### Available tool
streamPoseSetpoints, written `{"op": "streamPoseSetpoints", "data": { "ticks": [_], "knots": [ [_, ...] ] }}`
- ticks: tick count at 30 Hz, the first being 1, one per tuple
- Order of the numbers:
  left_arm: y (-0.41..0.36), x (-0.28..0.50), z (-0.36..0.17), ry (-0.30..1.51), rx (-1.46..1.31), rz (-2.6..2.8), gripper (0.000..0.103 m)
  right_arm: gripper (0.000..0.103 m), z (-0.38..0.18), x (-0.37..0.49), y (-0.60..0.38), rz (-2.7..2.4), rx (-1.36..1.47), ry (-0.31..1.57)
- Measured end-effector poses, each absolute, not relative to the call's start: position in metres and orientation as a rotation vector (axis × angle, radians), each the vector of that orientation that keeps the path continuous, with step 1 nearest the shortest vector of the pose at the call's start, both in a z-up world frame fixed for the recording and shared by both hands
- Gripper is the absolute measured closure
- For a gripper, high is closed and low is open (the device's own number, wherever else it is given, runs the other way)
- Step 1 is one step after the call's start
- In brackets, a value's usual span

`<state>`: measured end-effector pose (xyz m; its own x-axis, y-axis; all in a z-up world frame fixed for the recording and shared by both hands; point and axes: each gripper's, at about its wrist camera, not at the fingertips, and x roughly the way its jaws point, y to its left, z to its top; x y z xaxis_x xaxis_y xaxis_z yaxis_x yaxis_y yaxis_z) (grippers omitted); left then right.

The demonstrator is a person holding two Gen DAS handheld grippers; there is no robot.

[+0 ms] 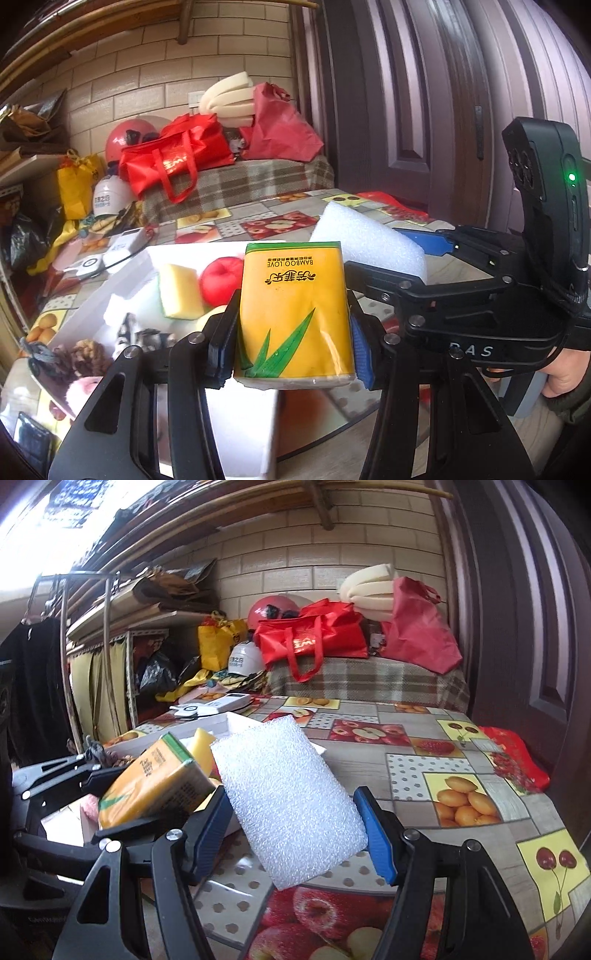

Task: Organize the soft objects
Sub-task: 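Carry the tissue packet and foam sheet over the white tray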

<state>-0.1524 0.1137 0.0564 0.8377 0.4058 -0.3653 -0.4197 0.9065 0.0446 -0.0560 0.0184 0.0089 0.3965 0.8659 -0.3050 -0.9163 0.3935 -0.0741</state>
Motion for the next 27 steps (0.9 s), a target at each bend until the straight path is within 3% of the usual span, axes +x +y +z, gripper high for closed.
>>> {"op": "streamPoseSetpoints", "data": {
  "ticks": [27],
  "knots": [
    [0.220, -0.204, 0.048, 0.368, -0.199, 0.721, 0.052, 0.036, 0.002, -0.086, 0.080, 1.256, -0.346, 0.255]
  ]
}}
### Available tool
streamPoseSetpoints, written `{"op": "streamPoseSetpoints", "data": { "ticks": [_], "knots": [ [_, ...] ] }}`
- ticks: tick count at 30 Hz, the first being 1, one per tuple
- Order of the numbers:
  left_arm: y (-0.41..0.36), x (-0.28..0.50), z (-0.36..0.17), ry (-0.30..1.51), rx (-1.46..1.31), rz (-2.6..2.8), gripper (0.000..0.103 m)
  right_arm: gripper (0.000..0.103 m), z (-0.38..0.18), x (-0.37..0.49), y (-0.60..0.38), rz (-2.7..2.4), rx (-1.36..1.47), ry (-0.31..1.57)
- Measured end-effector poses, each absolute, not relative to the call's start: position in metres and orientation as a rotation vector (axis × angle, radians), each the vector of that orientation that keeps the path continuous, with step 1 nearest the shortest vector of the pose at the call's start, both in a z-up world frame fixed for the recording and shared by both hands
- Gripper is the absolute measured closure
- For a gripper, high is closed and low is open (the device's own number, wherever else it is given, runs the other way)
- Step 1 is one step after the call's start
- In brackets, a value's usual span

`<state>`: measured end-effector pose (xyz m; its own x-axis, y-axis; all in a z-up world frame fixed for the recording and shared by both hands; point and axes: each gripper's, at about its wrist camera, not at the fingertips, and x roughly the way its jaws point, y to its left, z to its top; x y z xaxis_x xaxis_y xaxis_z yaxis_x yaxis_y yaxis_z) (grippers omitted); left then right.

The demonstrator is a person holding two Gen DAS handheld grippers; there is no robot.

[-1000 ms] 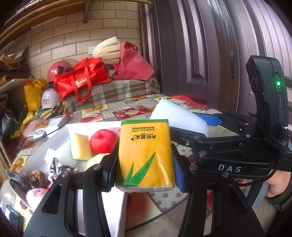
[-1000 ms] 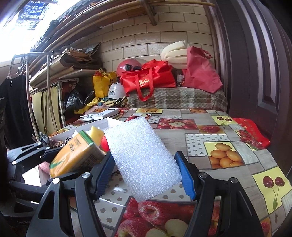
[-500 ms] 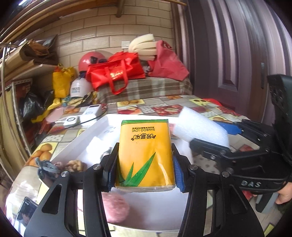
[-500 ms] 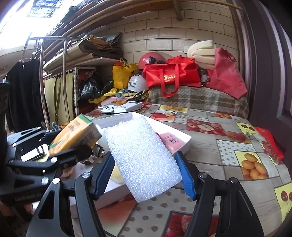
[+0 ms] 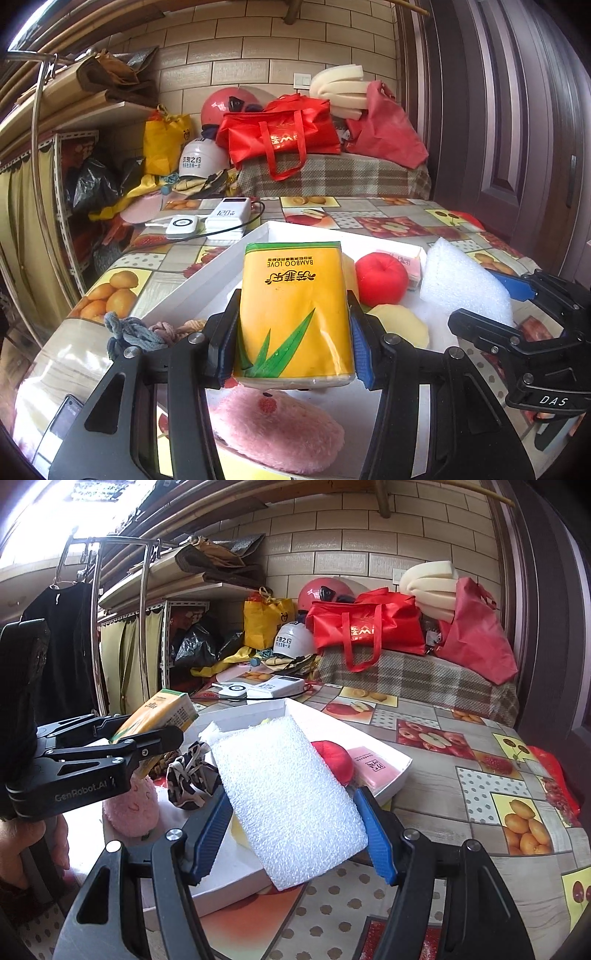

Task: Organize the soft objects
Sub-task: 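Carry the tissue packet and foam sheet over the white tray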

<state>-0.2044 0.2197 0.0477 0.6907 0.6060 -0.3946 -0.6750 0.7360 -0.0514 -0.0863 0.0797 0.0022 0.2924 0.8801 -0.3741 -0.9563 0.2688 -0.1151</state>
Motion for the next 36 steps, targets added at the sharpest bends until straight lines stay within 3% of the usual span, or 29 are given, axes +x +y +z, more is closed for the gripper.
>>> {"op": "streamPoseSetpoints", "data": {
  "ticks": [14, 27, 36],
  "knots": [
    [0.247, -0.199, 0.043, 0.407, -0.263, 0.769, 0.052, 0.036, 0.000, -0.088, 0.093, 1.277, -0.373, 0.293],
    [0.252, -0.197, 0.041, 0.421, -0.272, 0.768, 0.052, 0.036, -0.020, -0.111, 0.132, 1.351, -0.630, 0.338],
    [0.250, -0.193, 0.040, 0.421, -0.244, 0.766, 0.052, 0.036, -0.021, -0.084, 0.153, 1.248, -0.620, 0.388]
  ]
}}
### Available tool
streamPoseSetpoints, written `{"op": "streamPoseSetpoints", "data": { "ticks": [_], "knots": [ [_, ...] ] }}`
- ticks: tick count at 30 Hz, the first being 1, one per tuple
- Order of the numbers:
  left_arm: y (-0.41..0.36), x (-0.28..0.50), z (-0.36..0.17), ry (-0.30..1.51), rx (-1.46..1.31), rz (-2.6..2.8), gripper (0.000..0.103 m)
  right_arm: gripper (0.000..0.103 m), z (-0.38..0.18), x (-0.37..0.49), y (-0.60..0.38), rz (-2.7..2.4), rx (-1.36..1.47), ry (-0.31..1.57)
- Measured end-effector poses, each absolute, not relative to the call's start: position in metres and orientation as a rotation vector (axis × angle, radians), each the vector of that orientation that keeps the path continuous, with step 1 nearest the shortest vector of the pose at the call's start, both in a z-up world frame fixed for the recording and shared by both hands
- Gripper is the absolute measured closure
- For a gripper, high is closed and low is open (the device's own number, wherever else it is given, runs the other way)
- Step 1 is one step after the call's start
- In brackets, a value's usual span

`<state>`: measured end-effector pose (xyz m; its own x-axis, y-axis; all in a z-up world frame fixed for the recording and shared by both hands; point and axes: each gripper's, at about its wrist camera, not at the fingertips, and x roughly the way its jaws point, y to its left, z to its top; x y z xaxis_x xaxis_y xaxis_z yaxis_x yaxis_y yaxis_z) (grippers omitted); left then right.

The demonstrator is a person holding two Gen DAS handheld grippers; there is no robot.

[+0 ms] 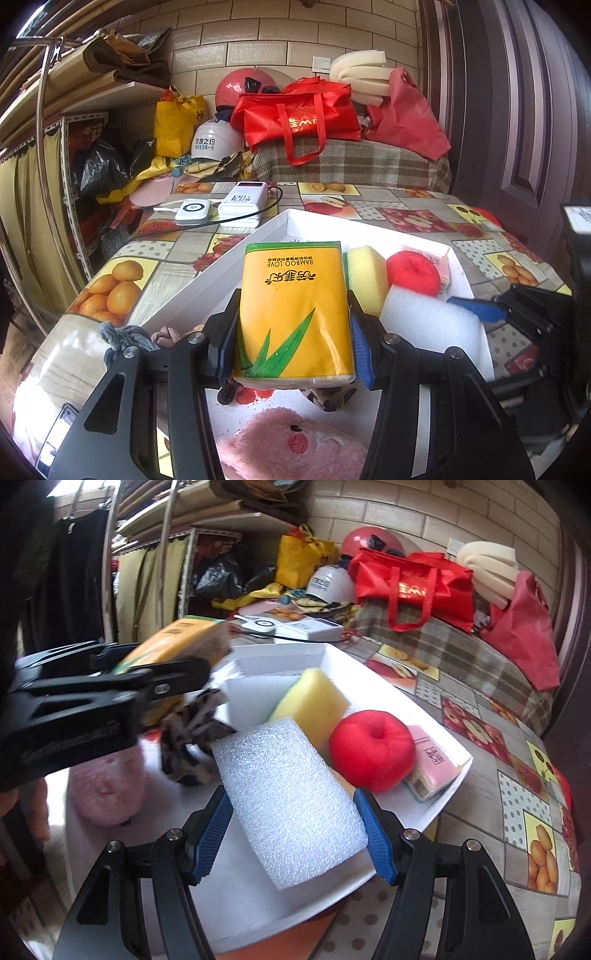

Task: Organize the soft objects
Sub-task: 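Carry the tissue packet and foam sheet over the white tray, then open the left tool to drop the packet while the right tool drops the foam sheet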

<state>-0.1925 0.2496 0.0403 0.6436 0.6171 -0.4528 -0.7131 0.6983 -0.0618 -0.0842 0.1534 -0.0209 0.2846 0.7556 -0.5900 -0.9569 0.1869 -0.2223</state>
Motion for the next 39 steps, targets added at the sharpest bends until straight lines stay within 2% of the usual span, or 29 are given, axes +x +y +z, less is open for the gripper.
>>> {"op": "streamPoseSetpoints", "data": {
  "ticks": [5, 13, 25, 26, 27, 28, 29, 30, 32, 39],
  "knots": [
    [0.247, -0.182, 0.041, 0.424, -0.192, 0.782, 0.052, 0.036, -0.015, -0.059, 0.156, 1.214, -0.513, 0.446],
    [0.250, -0.173, 0.041, 0.434, -0.187, 0.760, 0.052, 0.036, -0.001, -0.063, 0.143, 1.232, -0.371, 0.365],
    [0.253, -0.168, 0.042, 0.445, -0.203, 0.738, 0.051, 0.035, 0.002, -0.062, 0.142, 1.232, -0.349, 0.349],
    [0.254, -0.168, 0.042, 0.447, -0.205, 0.746, 0.051, 0.032, 0.002, -0.062, 0.142, 1.233, -0.349, 0.352],
    [0.255, -0.168, 0.042, 0.448, -0.209, 0.756, 0.049, 0.026, 0.002, -0.061, 0.143, 1.232, -0.349, 0.358],
    [0.256, -0.170, 0.042, 0.445, -0.214, 0.768, 0.037, 0.013, 0.002, -0.060, 0.143, 1.228, -0.349, 0.363],
    [0.256, -0.172, 0.042, 0.436, -0.218, 0.788, 0.025, 0.011, 0.001, -0.060, 0.144, 1.222, -0.347, 0.366],
    [0.257, -0.175, 0.043, 0.421, -0.222, 0.808, 0.022, 0.011, 0.001, -0.059, 0.143, 1.217, -0.342, 0.368],
    [0.254, -0.183, 0.045, 0.381, -0.221, 0.825, 0.018, 0.000, 0.002, -0.057, 0.141, 1.204, -0.327, 0.367],
    [0.254, -0.184, 0.045, 0.377, -0.214, 0.844, 0.013, 0.000, 0.002, -0.057, 0.138, 1.192, -0.315, 0.355]
  ]
}}
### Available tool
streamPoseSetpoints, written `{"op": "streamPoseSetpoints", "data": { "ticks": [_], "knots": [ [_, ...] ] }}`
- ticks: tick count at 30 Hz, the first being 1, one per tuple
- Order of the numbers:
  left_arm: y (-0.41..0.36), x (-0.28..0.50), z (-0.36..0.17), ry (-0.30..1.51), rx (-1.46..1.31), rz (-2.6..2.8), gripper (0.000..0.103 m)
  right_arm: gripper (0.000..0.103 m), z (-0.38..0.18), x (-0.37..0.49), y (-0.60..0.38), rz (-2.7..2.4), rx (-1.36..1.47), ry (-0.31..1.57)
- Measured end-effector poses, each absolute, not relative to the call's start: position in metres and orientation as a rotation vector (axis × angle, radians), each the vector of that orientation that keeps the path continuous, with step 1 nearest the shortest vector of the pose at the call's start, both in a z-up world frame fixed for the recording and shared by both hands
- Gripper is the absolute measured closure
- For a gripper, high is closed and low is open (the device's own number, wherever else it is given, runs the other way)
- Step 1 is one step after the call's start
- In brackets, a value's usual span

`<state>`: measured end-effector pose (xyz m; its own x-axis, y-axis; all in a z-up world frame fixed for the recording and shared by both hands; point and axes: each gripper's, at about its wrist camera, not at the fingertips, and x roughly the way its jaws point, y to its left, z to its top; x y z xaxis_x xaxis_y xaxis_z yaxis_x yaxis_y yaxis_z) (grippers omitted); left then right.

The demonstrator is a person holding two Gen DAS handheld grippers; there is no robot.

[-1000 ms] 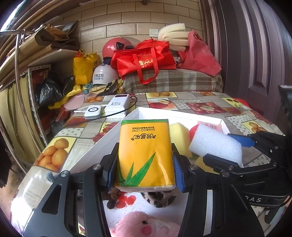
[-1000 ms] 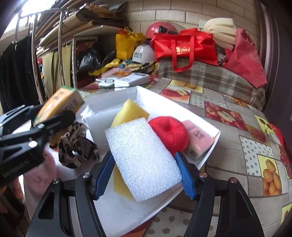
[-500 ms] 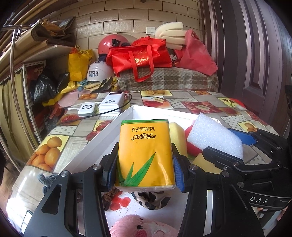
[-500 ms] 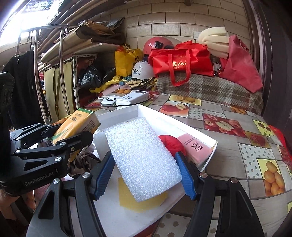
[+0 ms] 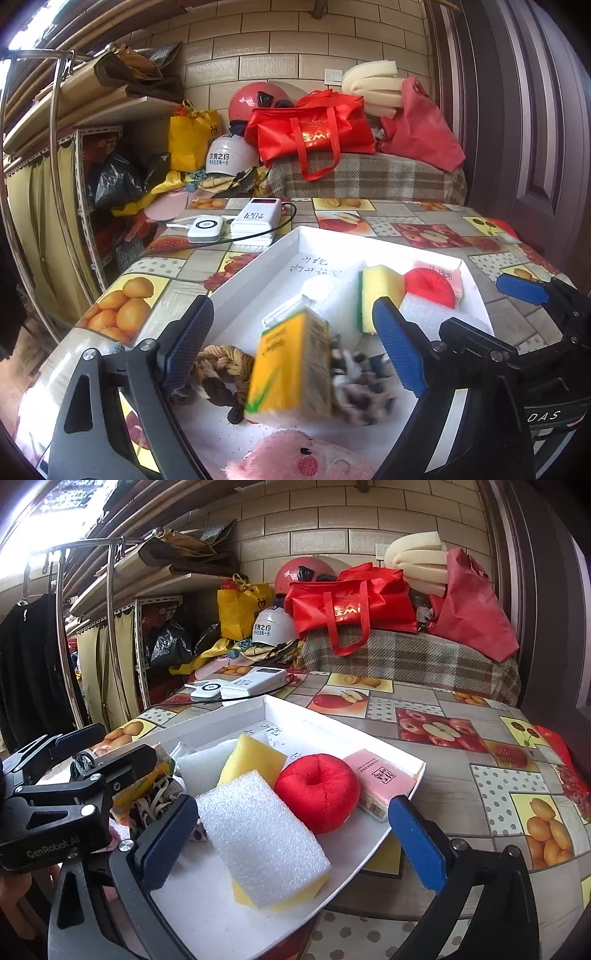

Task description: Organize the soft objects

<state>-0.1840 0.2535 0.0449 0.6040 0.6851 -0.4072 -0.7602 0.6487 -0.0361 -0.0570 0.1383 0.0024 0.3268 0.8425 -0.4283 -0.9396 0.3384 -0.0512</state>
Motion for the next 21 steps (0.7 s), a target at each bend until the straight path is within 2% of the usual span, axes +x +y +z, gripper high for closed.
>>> {"op": "streamPoseSetpoints", "data": {
  "ticks": [21],
  "knots": [
    [0.2498, -0.1848, 0.0499, 0.356, -0.200, 0.847, 0.010, 0.000, 0.0048, -0.0585, 0.1316, 1.170, -0.283, 0.315]
  ]
}}
